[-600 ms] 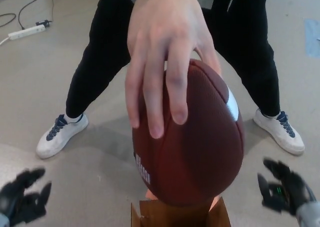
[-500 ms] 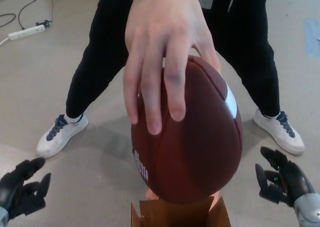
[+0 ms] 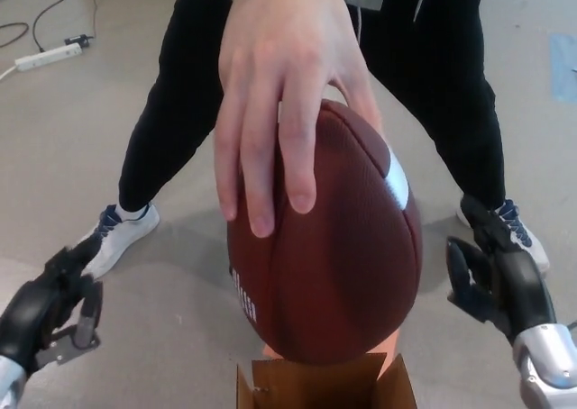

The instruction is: Use both hands to pick up a football from a person and place it into a container beneath

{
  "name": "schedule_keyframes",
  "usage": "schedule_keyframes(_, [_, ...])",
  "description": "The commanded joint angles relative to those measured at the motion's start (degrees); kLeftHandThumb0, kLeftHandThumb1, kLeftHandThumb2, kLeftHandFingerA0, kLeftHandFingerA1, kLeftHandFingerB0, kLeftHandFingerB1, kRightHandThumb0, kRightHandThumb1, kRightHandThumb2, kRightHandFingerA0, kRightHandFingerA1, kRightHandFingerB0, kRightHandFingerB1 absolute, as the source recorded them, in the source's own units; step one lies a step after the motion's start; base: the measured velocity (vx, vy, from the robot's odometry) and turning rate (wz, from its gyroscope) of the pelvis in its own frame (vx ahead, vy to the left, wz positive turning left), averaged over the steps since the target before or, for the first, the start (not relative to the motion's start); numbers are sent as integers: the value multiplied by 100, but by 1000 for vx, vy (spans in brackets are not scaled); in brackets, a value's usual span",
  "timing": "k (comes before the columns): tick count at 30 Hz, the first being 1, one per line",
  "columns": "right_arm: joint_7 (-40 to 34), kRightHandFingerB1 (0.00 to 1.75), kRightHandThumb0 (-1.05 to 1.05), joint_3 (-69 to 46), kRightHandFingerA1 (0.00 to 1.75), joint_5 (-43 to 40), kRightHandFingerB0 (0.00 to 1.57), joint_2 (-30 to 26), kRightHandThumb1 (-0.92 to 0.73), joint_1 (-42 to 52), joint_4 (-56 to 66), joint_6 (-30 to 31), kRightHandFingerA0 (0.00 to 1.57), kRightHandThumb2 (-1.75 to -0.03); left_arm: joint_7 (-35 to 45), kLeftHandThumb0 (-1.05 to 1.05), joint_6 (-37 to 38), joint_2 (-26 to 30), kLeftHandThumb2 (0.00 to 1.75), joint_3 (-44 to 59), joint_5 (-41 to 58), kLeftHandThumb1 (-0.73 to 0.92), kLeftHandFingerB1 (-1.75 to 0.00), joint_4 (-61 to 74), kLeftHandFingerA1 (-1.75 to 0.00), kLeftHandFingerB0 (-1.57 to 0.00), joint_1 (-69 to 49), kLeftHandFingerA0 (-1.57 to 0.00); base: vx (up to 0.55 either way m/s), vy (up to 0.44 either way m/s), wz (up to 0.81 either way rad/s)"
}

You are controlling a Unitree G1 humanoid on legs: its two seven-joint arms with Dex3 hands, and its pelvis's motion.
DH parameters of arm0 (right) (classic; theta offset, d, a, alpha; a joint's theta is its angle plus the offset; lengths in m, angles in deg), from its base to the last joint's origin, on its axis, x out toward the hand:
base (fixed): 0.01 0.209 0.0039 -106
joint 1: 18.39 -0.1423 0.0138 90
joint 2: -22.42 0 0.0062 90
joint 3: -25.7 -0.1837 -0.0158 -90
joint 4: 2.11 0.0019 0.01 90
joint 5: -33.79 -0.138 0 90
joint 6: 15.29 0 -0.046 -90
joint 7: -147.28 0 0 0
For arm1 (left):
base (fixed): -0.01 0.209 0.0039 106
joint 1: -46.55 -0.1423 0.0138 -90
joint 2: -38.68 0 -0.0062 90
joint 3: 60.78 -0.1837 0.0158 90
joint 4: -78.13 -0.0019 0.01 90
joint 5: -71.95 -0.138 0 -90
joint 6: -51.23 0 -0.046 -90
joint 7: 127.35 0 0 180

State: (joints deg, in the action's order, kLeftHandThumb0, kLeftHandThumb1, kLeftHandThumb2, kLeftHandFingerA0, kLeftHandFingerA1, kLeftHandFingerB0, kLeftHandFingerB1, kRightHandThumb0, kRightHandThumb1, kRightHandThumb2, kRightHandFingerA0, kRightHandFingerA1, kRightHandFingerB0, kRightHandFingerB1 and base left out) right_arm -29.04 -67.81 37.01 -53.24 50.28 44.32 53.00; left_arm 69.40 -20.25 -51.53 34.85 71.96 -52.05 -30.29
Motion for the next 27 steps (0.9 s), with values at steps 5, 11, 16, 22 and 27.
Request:
schedule_keyframes(5, [566,17,-84,742,33,-1023,0,477,-81,1629,4253,-398,14,-115,286,-90,-407,-380,117,-558,872,83,-28,4780,-26,0,-1485,-15,0,0,0])
schedule_keyframes(11, [477,17,-84,970,36,-786,0,549,-81,1803,4685,-412,14,-114,184,-84,-698,-540,74,-797,696,91,-26,5262,-25,-6,-1478,-11,0,0,0])
schedule_keyframes(16, [414,13,-83,1042,29,-678,0,637,-92,1811,4725,-352,21,-75,65,-89,-992,-723,116,-1039,452,83,-23,5473,-23,-8,-1386,-9,0,0,0])
schedule_keyframes(22, [529,19,-83,1077,28,-810,0,585,-92,2006,4904,-294,19,-70,82,-86,-1239,-780,115,-1218,353,81,-28,5674,-27,-5,-1381,-11,0,0,0])
schedule_keyframes(27, [785,19,-84,1233,36,-1110,0,451,-77,2382,5452,-169,13,-111,31,-90,-1543,-787,116,-1379,247,83,-28,6014,-29,0,-1458,-13,0,0,0])
